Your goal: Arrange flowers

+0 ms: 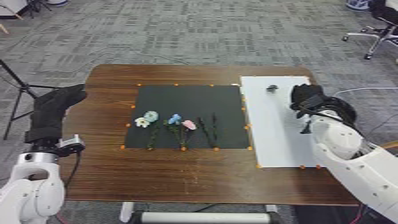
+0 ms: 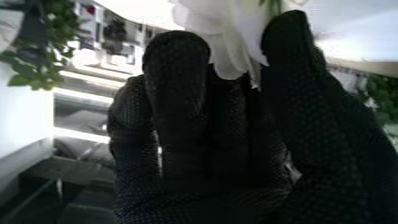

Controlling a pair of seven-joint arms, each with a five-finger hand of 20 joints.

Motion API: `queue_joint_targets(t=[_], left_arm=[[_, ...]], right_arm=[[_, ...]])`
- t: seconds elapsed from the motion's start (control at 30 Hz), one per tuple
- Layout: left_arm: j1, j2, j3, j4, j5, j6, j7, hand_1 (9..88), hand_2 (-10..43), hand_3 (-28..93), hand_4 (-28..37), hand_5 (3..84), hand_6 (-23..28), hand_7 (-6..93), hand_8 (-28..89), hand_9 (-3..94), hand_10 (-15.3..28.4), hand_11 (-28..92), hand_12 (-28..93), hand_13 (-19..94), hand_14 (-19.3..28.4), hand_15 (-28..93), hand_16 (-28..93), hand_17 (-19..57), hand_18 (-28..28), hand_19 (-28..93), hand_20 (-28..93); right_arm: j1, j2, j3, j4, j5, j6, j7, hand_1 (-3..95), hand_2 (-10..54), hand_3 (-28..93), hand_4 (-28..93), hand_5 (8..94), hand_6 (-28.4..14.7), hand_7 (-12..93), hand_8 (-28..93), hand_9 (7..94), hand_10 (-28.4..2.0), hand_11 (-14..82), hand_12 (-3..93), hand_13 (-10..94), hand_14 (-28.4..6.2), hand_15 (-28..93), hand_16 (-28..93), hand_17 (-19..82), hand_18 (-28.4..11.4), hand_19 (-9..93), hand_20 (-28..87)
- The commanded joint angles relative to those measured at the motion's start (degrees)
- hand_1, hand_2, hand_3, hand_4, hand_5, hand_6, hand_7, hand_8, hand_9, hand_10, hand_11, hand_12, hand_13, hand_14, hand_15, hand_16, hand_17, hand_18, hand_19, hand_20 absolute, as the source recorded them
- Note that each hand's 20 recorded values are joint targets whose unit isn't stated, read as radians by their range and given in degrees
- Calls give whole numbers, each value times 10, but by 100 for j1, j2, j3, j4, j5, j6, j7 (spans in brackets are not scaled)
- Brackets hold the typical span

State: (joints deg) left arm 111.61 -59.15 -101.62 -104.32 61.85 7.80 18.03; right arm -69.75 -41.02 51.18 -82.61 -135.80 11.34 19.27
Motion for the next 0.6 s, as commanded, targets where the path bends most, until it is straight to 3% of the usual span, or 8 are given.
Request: queue_joint_targets(t=[0.03, 0.3, 0.6], left_arm=[[78, -2, -79, -42, -30, 59, -57, 258, 105, 696, -283, 547, 25, 157, -77, 536, 148, 215, 137, 415, 174, 206, 2, 68, 116, 114, 168], [108, -35, -143, -59, -22, 48, -45, 259, 106, 695, -283, 546, 25, 158, -78, 534, 148, 216, 137, 415, 172, 205, 1, 68, 116, 114, 168], [-46, -57, 16, 41, -25, -13, -34, 260, 108, 694, -283, 544, 26, 158, -79, 530, 148, 217, 135, 415, 171, 204, 0, 68, 116, 113, 169]], right_arm=[[604, 96, -235, -1052, 611, 286, 178, 595, -95, 583, -183, 777, 18, 227, 62, 877, -108, 110, 310, 748, -92, 535, 353, 350, -223, 740, 582], [1185, -741, -1033, -1382, 1005, -251, -81, 598, -95, 576, -171, 784, 18, 218, 70, 880, -108, 100, 313, 746, -94, 534, 358, 348, -224, 742, 583], [1295, -1234, -1786, -1315, 945, -543, -401, 598, -95, 572, -169, 787, 22, 215, 73, 881, -107, 90, 314, 742, -94, 531, 358, 346, -222, 740, 581]])
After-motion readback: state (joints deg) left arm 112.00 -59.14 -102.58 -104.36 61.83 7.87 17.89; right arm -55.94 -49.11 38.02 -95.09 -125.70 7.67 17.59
